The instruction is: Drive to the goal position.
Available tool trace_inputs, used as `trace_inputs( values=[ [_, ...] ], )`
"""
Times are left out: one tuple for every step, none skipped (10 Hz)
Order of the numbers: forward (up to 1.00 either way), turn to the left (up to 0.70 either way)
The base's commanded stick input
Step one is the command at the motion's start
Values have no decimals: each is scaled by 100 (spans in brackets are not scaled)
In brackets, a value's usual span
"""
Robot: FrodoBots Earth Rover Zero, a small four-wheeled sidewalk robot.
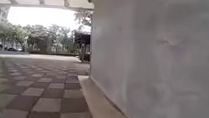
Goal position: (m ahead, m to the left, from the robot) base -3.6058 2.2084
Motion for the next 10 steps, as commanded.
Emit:
trace_inputs(
  values=[
    [4, 0],
    [4, 0],
    [4, 0],
    [4, 0],
    [4, 0],
    [4, 0],
    [4, 0],
    [4, 0],
    [4, 0],
    [4, 0]
  ],
)
